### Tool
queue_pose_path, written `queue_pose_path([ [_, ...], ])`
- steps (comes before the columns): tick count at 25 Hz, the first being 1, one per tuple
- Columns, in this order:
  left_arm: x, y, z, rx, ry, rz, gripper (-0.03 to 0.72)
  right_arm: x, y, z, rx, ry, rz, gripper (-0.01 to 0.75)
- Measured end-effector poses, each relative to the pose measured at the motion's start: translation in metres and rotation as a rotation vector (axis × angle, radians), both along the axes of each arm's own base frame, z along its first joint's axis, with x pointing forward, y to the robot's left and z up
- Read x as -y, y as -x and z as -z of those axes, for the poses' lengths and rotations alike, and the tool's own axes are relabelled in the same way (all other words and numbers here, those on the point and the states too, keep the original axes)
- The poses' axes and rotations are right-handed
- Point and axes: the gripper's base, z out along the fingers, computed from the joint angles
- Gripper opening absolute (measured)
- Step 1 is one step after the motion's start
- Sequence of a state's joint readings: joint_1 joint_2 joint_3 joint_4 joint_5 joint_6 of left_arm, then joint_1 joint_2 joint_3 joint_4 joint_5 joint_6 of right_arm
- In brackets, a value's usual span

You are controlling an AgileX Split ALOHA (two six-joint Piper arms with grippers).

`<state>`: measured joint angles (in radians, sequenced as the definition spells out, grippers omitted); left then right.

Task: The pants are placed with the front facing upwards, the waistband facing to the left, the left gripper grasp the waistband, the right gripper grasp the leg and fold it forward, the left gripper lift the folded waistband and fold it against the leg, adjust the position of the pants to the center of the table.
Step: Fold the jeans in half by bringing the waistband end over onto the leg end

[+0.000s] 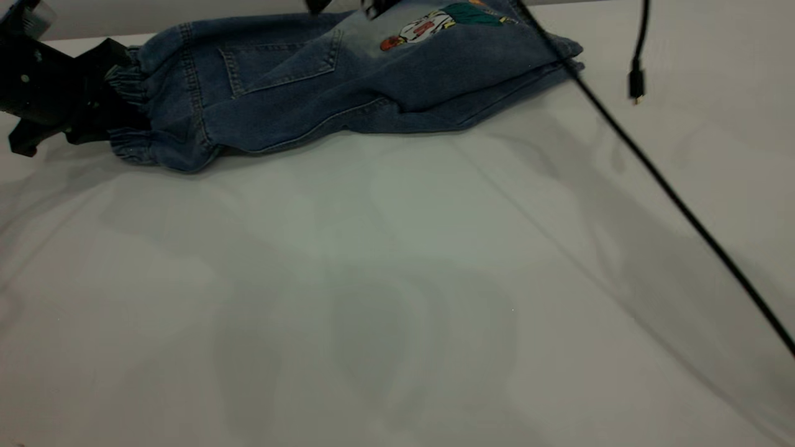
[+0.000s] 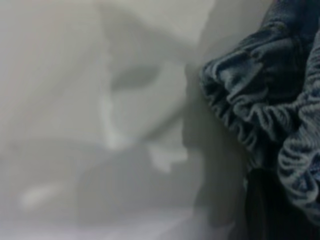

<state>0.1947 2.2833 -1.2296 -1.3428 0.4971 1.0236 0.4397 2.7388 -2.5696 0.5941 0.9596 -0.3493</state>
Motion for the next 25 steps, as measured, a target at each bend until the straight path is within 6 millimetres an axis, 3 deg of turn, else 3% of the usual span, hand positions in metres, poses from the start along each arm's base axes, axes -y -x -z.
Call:
queue_pose_path([
  [13, 0.008, 0.001, -0.009, 0.017, 0.078, 0.067, 0.076, -0.003, -0.006, 0.058, 0.021, 0.038, 0.033, 0.526],
  [19, 0.015, -0.004, -0.044, 0.146, 0.147, 0.107, 0.076, -0.004, -0.003, 0.07, -0.012, 0.048, 0.026, 0.526],
  [25, 0.017, -0.016, -0.088, 0.283, 0.173, 0.143, 0.076, -0.028, 0.014, 0.069, -0.058, 0.019, -0.03, 0.526],
])
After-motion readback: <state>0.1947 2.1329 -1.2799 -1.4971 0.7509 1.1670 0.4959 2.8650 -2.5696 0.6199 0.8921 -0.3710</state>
